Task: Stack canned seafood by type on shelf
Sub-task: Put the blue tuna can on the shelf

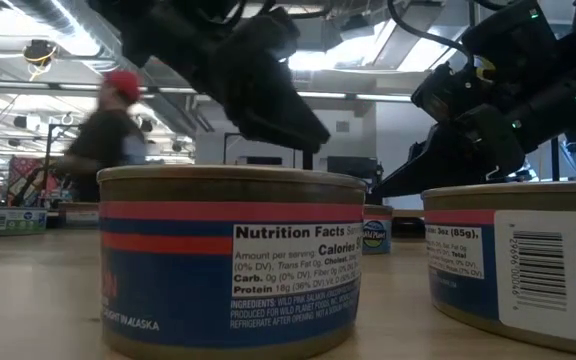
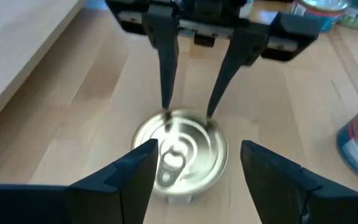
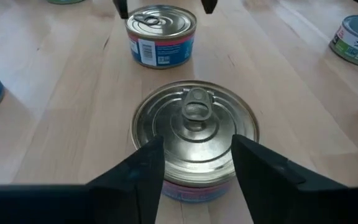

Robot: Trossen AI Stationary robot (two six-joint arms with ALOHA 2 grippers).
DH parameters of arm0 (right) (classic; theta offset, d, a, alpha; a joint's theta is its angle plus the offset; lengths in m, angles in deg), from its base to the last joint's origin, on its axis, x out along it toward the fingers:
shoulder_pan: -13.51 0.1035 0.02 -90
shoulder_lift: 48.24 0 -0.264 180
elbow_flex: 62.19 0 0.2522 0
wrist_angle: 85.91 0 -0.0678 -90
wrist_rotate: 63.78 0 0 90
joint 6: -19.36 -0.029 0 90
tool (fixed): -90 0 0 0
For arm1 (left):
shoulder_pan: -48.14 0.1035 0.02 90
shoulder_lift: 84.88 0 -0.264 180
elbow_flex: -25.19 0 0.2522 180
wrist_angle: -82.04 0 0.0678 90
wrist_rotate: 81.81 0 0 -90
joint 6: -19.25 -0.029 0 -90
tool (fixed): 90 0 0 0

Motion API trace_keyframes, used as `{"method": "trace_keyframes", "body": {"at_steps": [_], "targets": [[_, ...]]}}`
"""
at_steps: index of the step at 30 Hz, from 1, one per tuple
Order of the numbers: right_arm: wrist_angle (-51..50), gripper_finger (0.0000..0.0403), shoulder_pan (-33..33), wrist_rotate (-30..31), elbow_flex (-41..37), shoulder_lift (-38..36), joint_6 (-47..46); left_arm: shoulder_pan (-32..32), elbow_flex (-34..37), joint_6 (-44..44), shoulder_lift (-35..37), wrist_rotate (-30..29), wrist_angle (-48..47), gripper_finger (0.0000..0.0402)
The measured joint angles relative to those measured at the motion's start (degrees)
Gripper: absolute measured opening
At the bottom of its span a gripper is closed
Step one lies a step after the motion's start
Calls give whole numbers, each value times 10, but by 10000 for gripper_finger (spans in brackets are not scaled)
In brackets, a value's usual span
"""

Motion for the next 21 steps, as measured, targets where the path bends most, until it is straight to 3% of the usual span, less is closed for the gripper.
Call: {"method": "trace_keyframes", "body": {"at_steps": [4, 11, 21], "targets": [[-13, 186, 1, 0, 0, -13, 4, 1, -6, -4, -25, 0, 10, 218], [-120, 186, 1, 1, 0, -89, 3, 1, -6, -23, -51, -13, 13, 186], [-160, 186, 1, 4, 0, -118, 2, 16, -6, -47, -52, -24, 21, 93]]}}
